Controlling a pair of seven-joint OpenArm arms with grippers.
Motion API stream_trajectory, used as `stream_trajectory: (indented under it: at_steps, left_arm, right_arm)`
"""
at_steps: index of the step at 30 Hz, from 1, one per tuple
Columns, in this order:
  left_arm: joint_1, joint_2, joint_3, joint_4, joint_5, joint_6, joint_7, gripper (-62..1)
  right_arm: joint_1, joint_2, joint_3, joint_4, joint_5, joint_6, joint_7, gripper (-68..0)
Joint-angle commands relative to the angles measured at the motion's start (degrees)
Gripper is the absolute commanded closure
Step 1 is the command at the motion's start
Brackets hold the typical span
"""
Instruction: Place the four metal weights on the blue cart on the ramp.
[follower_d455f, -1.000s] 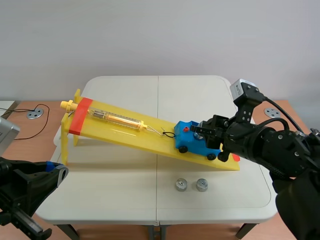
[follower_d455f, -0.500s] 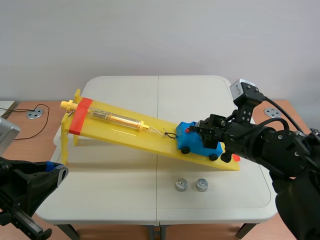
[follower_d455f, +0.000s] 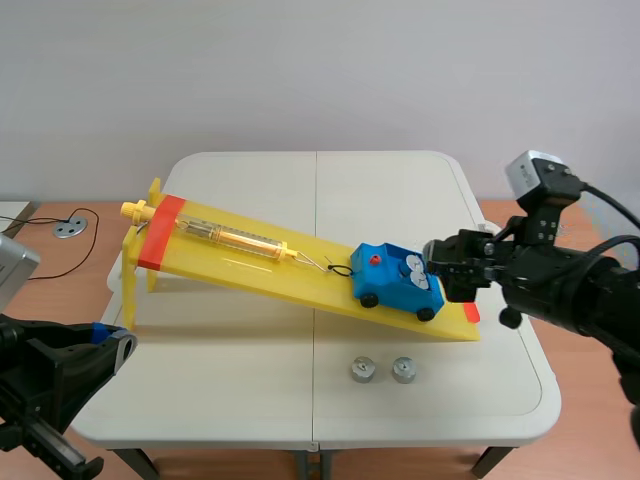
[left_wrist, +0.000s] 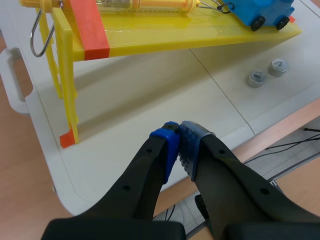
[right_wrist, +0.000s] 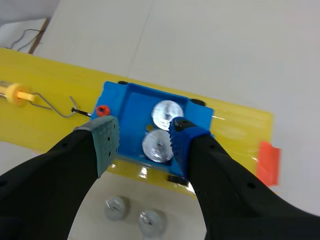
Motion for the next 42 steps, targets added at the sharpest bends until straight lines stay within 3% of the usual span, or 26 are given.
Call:
stream_trajectory:
  at_steps: [1, 10, 16, 21, 26, 42]
  left_arm:
    - [-1.7, 0.4, -0.9, 4.0, -3.0, -2.1, -4.7, -2.7]
    - [-1.7, 0.4, -0.9, 4.0, -3.0, -2.1, -4.7, -2.7]
    - [-1.8, 0.4, -0.9, 4.0, -3.0, -2.1, -4.7, -2.7]
    - [-1.8, 0.4, -0.9, 4.0, -3.0, -2.1, -4.7, -2.7]
    - [-1.8, 0.4, -0.9, 4.0, -3.0, -2.1, -4.7, -2.7]
    - [-1.8, 0.4, -0.9, 4.0, -3.0, -2.1, -4.7, -2.7]
  right_arm:
    - [0.7, 5.3, 1.1, 10.3, 5.5, 4.9, 5.5, -24.7]
    - [-8.5, 13.4, 1.1, 20.3, 5.5, 4.9, 4.3, -26.4]
    - [-13.9, 16.1, 1.1, 24.2, 4.9, 4.9, 3.7, -26.4]
    - [-15.0, 16.1, 0.1, 24.4, 0.7, 4.9, 4.3, -26.4]
    - [-14.8, 15.2, -4.0, 23.2, -5.5, 4.6, 8.7, -26.4]
    - [-6.2, 7.3, -16.5, 9.1, -21.0, -1.1, 17.4, -26.4]
